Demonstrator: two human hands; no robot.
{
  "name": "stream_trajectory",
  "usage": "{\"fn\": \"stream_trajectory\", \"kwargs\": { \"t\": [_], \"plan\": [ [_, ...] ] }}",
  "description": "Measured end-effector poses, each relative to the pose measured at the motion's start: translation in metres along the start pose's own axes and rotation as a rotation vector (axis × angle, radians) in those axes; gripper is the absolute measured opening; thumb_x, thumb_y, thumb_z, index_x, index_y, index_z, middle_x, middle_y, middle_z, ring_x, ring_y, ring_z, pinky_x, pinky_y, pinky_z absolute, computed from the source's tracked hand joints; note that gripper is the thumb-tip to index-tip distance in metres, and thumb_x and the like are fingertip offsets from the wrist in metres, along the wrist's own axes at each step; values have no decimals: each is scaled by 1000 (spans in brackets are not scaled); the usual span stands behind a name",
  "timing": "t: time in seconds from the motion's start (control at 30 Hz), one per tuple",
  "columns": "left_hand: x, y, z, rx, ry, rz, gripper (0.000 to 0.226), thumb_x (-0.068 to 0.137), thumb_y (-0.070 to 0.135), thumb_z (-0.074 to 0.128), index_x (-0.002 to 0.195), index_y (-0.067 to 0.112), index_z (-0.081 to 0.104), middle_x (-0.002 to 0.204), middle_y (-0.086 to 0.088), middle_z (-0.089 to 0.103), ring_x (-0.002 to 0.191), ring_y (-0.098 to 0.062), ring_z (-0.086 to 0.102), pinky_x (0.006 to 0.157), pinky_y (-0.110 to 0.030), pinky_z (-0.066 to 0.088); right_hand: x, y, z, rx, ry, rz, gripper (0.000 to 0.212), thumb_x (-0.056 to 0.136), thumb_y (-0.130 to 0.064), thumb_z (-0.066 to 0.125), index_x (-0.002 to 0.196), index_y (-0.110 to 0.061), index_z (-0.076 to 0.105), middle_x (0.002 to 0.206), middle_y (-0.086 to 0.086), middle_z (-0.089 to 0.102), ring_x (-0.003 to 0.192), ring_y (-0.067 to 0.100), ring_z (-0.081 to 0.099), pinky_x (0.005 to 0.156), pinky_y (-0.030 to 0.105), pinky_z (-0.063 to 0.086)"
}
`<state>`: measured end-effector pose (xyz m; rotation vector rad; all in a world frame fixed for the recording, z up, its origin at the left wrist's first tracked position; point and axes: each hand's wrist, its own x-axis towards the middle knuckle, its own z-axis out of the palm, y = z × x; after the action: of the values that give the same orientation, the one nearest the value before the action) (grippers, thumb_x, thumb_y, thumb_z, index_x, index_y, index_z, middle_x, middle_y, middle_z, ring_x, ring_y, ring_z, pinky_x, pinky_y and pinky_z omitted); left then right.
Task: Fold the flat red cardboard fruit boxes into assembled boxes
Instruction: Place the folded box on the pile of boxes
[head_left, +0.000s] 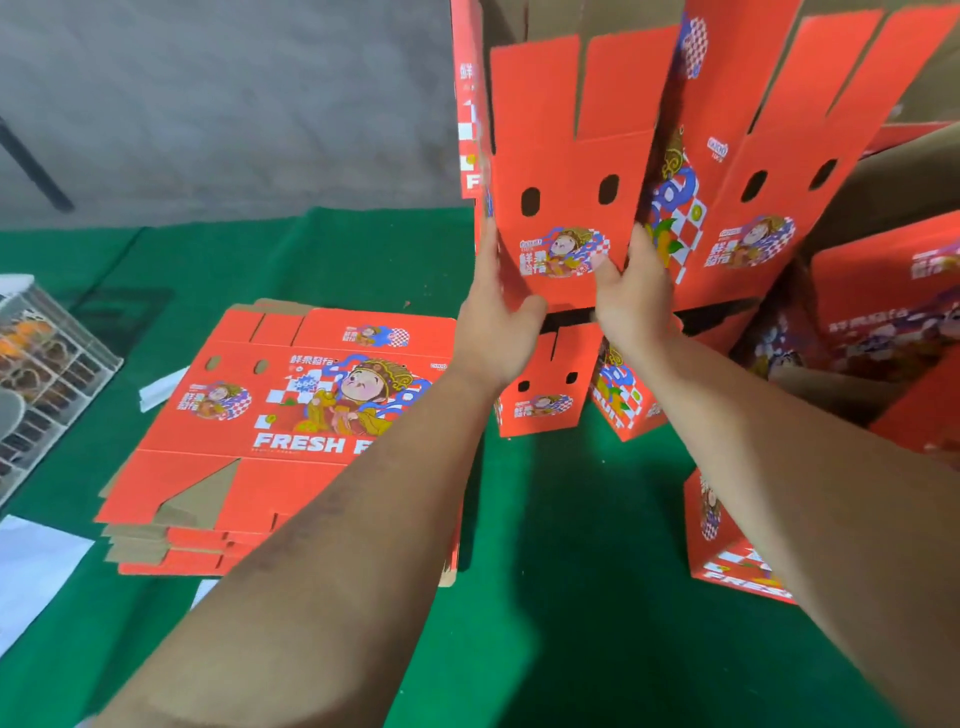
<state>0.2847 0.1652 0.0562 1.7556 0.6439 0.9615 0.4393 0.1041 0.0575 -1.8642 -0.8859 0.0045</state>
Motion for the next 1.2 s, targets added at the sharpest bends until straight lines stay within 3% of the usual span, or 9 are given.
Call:
{"fn": "stream_trajectory", "kwargs": {
  "t": [0.1, 0.2, 0.4, 0.5, 0.73, 0.8, 0.97, 1.07, 1.2],
  "plan": [
    [-15, -19, 6, -129, -59, -68, 92, 91, -11, 55, 164, 25, 12, 156, 22, 43, 127, 5, 57, 110, -39, 49, -1, 7, -10, -4, -81, -29, 48, 101, -9, 58, 149, -9, 49, 143, 8, 61, 134, 25, 56, 114, 43, 42],
    [-26, -29, 6, -154, -1, -118, 95, 93, -10, 57, 162, 37, 12, 154, 22, 46, 117, -18, 67, 104, -57, 52, -6, 9, -8, 12, -141, -79, 52, 100, -5, 56, 151, -9, 47, 147, 8, 60, 138, 26, 54, 117, 45, 40],
    [-30, -36, -13, 168, 244, -6, 96, 83, 1, 61, 165, 26, 18, 140, 25, 52, 130, -9, 51, 114, -44, 38, -19, -3, 19, 146, -278, 6, 50, 100, -12, 57, 149, -18, 49, 139, 1, 66, 130, 24, 61, 113, 41, 44],
    [-29, -37, -12, 51, 97, -15, 93, 85, -11, 56, 165, 21, 20, 152, 1, 49, 144, -18, 43, 120, -50, 35, -29, 9, 23, 65, -204, 48, 56, 98, -15, 64, 150, -14, 44, 140, 7, 63, 128, 29, 58, 100, 22, 37],
    [-34, -53, -3, -13, -79, -185, 84, 83, 1, 50, 160, 23, 23, 144, 30, 50, 136, 6, 47, 113, -53, 45, -27, 29, 10, -450, -330, 295, 56, 91, -45, 58, 139, -27, 38, 105, 7, 46, 124, 39, 40, 107, 45, 33],
    [-32, -51, -4, 20, -170, -220, 89, 81, 5, 49, 162, 29, 20, 153, 20, 46, 139, -3, 49, 113, -54, 46, -28, 32, 4, -436, -433, 460, 73, 88, -51, 59, 150, -36, 23, 122, 12, 40, 127, 41, 39, 108, 44, 34],
    [-19, -31, -6, 296, -114, -216, 75, 82, 29, 54, 156, 32, 40, 148, 0, 57, 140, -23, 47, 119, -47, 32, -36, 17, 10, -237, -124, 333, 93, 88, -40, 65, 162, -29, 11, 157, 7, 30, 142, 38, 30, 119, 47, 24],
    [-24, -28, -4, 322, 51, -176, 69, 88, 18, 63, 154, 24, 43, 145, -8, 52, 140, -25, 39, 119, -42, 27, -55, 1, 19, -107, 45, 325, 99, 84, -33, 71, 163, -26, 13, 157, 5, 25, 144, 35, 25, 118, 46, 21],
    [-35, -28, 0, 223, 132, -123, 48, 85, 14, 56, 132, 20, 63, 116, 9, 63, 121, -26, 49, 108, -46, 42, -80, -15, 26, -30, 94, 254, 92, 79, -25, 72, 157, -23, 24, 153, 8, 29, 137, 35, 31, 114, 47, 26]
  ]
}}
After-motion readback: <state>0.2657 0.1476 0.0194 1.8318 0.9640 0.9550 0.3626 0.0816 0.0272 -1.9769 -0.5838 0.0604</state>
